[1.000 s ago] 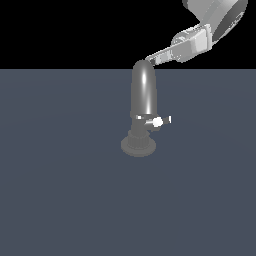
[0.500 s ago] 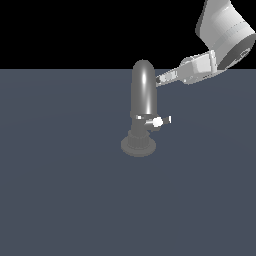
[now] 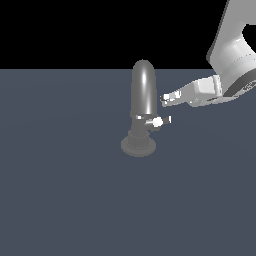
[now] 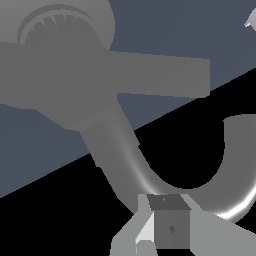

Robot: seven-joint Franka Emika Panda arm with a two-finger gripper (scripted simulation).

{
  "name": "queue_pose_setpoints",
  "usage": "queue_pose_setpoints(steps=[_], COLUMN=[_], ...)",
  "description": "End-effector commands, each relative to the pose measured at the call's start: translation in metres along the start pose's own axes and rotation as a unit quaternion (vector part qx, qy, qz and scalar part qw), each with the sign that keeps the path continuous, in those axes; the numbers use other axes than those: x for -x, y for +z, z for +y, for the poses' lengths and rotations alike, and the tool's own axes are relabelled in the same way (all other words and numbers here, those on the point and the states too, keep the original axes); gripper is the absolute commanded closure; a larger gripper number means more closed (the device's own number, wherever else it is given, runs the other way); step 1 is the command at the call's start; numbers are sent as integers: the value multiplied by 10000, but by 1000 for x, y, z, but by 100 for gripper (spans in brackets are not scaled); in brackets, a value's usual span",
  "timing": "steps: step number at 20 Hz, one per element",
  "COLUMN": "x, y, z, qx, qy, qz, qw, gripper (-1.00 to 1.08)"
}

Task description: Turn on the faucet by rotating a designated handle.

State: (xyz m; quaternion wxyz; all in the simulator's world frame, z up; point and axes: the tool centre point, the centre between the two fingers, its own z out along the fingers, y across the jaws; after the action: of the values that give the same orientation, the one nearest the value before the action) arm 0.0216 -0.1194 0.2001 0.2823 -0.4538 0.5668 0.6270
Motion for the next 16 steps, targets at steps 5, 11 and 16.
queue_pose_setpoints(steps=[5, 11, 16], x=[-22, -28, -31], y=[-1, 0, 0], z=[-1, -1, 0], qx=[-184, -232, -231], qy=[322, 405, 404], qz=[-350, -441, -440], qw=[9987, 9979, 9980], gripper=[108, 108, 108])
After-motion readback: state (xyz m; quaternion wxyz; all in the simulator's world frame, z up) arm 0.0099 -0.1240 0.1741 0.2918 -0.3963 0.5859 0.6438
